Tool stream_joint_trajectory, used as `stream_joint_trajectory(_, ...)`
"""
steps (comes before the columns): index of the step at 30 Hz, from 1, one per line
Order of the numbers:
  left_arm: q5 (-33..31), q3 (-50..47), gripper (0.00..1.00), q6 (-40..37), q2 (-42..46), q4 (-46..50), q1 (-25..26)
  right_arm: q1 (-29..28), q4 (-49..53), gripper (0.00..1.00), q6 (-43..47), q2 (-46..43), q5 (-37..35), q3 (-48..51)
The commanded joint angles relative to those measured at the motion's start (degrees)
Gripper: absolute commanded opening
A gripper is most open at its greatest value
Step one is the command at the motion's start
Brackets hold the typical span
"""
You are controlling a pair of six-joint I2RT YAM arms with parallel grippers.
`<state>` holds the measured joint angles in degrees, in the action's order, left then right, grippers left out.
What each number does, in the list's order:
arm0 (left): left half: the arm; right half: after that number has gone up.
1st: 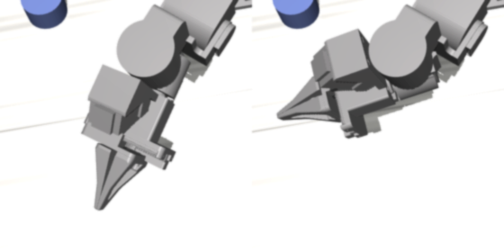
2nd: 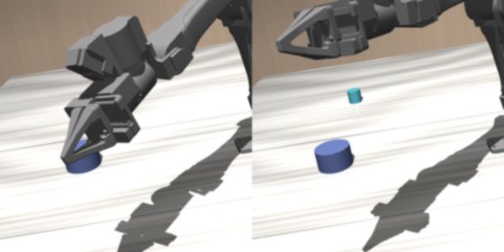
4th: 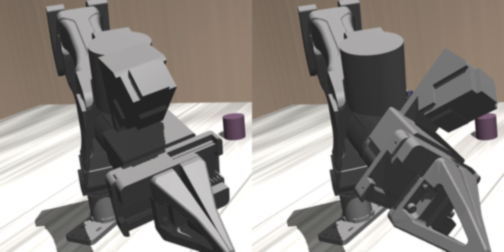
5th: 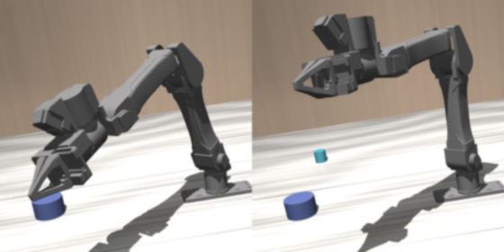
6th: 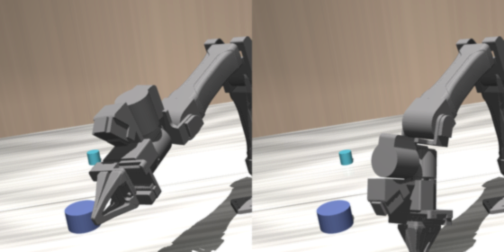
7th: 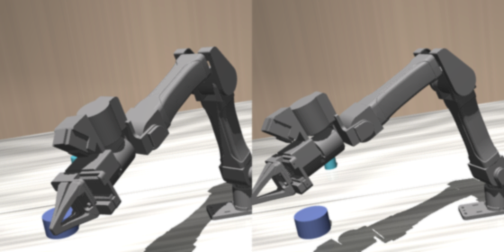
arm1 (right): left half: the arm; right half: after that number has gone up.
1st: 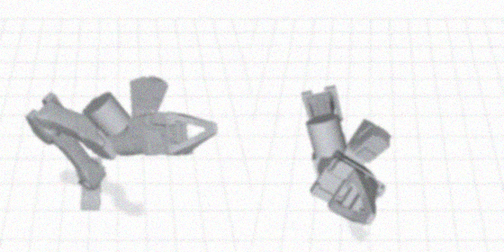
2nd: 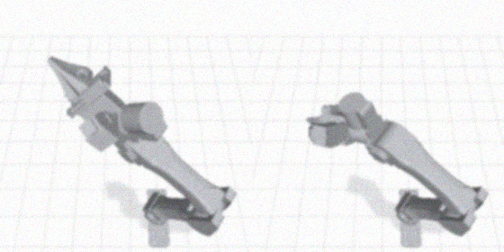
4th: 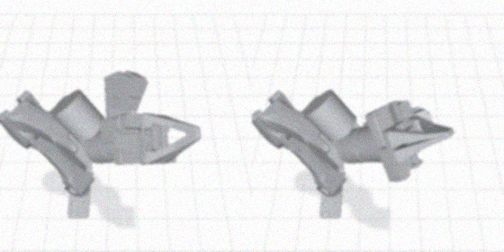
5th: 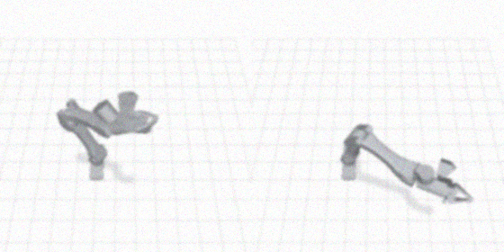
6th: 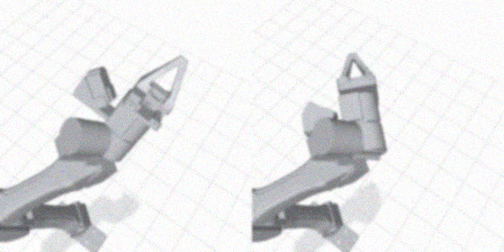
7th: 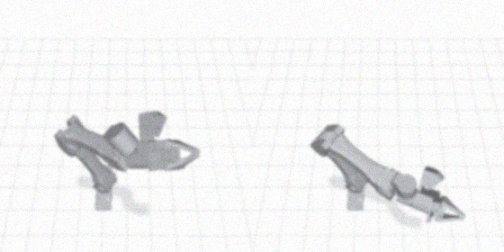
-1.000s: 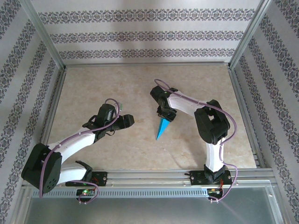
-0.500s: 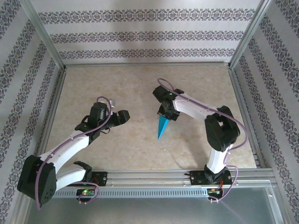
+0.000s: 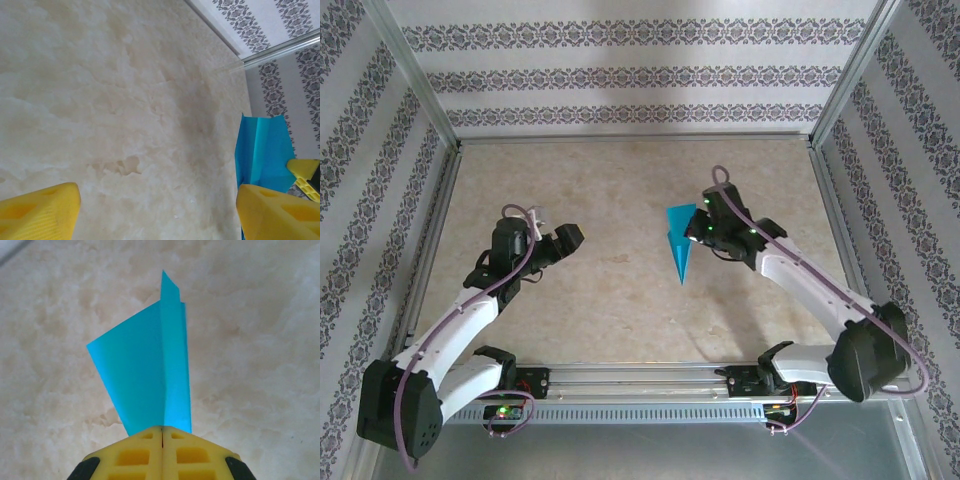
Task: Fold a paper plane with a square sheet of paper (fold left side to right side)
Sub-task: Turn over the paper plane at the center of the table.
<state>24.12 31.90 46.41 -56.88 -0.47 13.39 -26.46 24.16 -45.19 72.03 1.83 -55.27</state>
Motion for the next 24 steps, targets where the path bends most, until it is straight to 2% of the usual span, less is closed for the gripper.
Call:
stream_joint_trajectory(1,3.09,-1.16,0.81,4.1,0.07,-5.66,-0.96,3.91,-11.94,0.0,5.35,-4.61,13.1,4.92)
stream_joint_trajectory(3,5.19,-1.49,0.8,5.37,-0.92,-9.22,-1.07,7.3,-17.32,0.0,5.74,-6.53,21.31,7.72)
stream_joint_trajectory(6,9.34,-1.38,0.72,7.28,-3.04,-14.69,-1.04,11.39,-24.26,0.0,5.1,-8.04,31.03,11.2)
stream_joint_trajectory(12,18.07,1.48,0.61,10.26,-9.08,-22.51,-0.49,15.81,-38.12,0.0,1.25,-7.98,44.82,16.12)
stream_joint_trajectory(17,21.49,4.53,0.53,11.59,-14.35,-27.24,2.62,15.79,-48.6,0.0,-4.74,-4.16,51.86,17.56)
stream_joint_trajectory(24,22.01,8.79,0.47,11.9,-20.88,-31.58,7.06,13.34,-51.38,0.0,-6.75,-0.56,52.63,16.83)
